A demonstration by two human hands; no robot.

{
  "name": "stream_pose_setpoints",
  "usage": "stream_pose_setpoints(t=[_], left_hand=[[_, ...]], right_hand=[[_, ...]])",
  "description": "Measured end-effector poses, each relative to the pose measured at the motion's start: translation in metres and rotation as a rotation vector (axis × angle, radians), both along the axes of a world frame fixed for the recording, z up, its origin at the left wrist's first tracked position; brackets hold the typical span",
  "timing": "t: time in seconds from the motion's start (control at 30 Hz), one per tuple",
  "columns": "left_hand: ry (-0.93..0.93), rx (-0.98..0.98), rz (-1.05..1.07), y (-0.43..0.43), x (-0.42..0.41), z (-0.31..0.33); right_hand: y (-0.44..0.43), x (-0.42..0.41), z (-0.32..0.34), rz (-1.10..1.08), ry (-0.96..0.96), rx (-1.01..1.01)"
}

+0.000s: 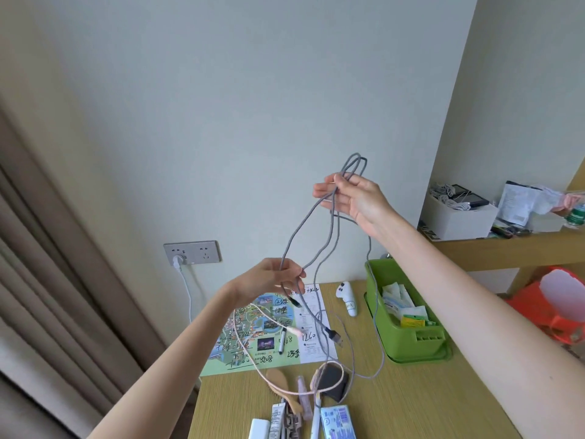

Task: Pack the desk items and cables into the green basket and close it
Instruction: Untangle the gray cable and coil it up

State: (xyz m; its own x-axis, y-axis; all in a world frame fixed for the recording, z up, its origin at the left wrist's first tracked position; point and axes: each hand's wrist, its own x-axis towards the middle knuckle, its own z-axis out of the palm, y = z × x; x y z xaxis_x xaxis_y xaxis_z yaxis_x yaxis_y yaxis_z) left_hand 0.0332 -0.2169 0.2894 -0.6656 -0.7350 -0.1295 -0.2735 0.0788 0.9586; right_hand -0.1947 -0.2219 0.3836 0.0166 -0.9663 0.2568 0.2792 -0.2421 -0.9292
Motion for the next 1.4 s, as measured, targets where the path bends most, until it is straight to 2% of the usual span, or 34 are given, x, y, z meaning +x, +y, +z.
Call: stream_pose_setpoints(t=[0.13, 0.23, 0.3, 0.4, 0.47, 0.53, 0.6, 0.63, 0.7, 0.83, 0.93, 1.03, 1.13, 1.2, 1.3, 1.4], left_hand=[[0.109, 0.076, 0.020, 0.004, 0.009, 0.002], [0.149, 0.043, 0.056, 0.006, 0.009, 0.007], [0.159, -0.010, 0.153, 0.005, 0.008, 0.010], [0.162, -0.079, 0.286, 0.000, 0.006, 0.015], [0.159, -0.097, 0.330, -0.004, 0.005, 0.017], [0.137, -0.104, 0.332, -0.006, 0.003, 0.020], [0.116, -0.097, 0.300, -0.007, 0.001, 0.023], [0.113, -0.087, 0.279, -0.007, -0.001, 0.025], [0.121, -0.067, 0.240, -0.007, -0.002, 0.029], [0.132, -0.045, 0.236, -0.008, -0.001, 0.031], [0.002, -0.116, 0.304, -0.012, 0.001, 0.029], [-0.211, -0.261, 0.347, -0.015, 0.002, 0.028], [-0.407, -0.539, 0.402, -0.017, 0.000, 0.027], [-0.329, -0.623, 0.367, -0.017, 0.000, 0.032], [0.005, -0.396, 0.329, -0.011, -0.001, 0.045], [0.225, -0.290, 0.355, -0.012, -0.001, 0.052]], right_hand=[[-0.004, -0.010, -0.006, -0.071, -0.057, 0.026], [-0.005, -0.011, -0.017, -0.134, -0.053, 0.092], [-0.004, -0.009, -0.025, -0.163, 0.053, 0.201], [0.002, -0.006, -0.034, -0.144, 0.345, 0.418], [0.003, -0.004, -0.041, -0.158, 0.544, 0.468], [0.004, -0.001, -0.049, -0.331, 0.792, 0.333], [0.004, 0.001, -0.053, -0.449, 1.050, 0.065], [0.005, 0.004, -0.055, -0.397, 1.156, -0.049], [0.005, 0.010, -0.058, -0.265, 1.265, -0.148], [-0.002, 0.011, -0.056, -0.327, 1.226, -0.184], [0.000, 0.010, -0.050, -0.329, 1.306, -0.205], [0.000, 0.013, -0.043, -0.354, 1.335, -0.251], [0.000, 0.017, -0.035, -0.358, 1.355, -0.286], [0.001, 0.019, -0.028, -0.381, 1.342, -0.302], [0.001, 0.018, -0.019, -0.455, 1.300, -0.309], [0.000, 0.017, -0.017, -0.467, 1.258, -0.279]])
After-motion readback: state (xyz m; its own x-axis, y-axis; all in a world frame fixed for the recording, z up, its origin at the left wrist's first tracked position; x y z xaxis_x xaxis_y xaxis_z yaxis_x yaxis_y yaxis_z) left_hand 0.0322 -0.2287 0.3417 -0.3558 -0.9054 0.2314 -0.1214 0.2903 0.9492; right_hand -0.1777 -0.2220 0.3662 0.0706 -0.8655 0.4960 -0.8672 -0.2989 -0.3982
